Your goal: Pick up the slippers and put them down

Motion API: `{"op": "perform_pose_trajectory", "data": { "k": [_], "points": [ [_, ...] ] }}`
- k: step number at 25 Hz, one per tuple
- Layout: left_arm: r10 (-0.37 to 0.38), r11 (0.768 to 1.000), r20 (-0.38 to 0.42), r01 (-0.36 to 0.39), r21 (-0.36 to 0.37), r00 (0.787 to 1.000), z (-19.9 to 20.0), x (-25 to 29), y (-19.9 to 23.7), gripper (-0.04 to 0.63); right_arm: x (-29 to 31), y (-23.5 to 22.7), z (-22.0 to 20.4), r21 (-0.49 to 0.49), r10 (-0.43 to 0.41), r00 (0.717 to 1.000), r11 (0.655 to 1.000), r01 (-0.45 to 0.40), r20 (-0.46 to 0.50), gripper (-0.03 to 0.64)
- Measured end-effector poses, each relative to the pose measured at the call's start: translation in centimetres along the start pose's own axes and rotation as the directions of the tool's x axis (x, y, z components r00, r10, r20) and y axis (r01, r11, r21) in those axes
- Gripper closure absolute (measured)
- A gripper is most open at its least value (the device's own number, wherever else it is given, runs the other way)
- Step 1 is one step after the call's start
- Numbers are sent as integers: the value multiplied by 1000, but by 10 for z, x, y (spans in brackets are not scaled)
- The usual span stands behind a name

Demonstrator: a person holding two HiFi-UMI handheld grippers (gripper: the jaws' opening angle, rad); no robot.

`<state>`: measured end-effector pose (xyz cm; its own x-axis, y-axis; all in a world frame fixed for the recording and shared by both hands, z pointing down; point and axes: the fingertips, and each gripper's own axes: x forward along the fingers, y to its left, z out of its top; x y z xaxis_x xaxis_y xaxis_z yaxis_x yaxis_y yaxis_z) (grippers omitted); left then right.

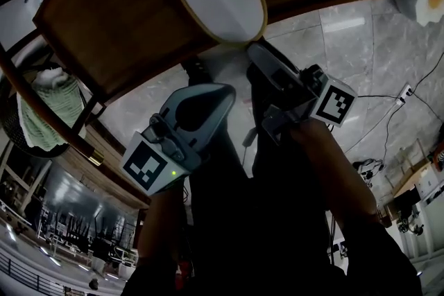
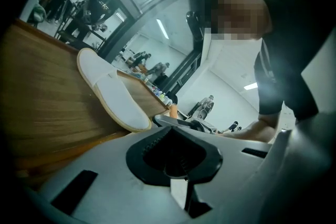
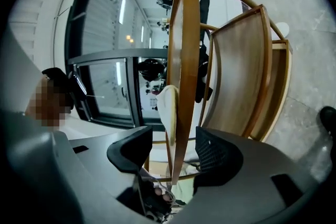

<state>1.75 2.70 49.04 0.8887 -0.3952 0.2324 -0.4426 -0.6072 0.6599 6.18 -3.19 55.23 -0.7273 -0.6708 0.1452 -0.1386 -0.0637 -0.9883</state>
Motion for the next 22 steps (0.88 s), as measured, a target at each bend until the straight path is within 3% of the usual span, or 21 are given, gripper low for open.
{"op": "perform_pose_trajectory", "data": {
  "k": [4,17,18,20,22],
  "points": [
    [-3,1000,6,3,-15,1000,-1,-2,4,584,3,-5,1,57,15,1000,998,-15,3,393],
    [5,1000,8,-5,-12,1000,-5,-3,9,586,8,-5,-3,100,43,999,994,-40,-30,400],
    [6,1000,7,-6,-15,1000,-6,-3,9,584,8,-4,-2,93,41,999,995,-38,-29,415],
    [7,1000,9,-7,-24,1000,-6,-3,9,586,7,-3,0,64,32,999,998,-30,-28,536],
    [8,1000,12,-8,-27,1000,-5,-4,9,585,7,-2,0,51,33,999,998,-31,-30,544]
  ]
}}
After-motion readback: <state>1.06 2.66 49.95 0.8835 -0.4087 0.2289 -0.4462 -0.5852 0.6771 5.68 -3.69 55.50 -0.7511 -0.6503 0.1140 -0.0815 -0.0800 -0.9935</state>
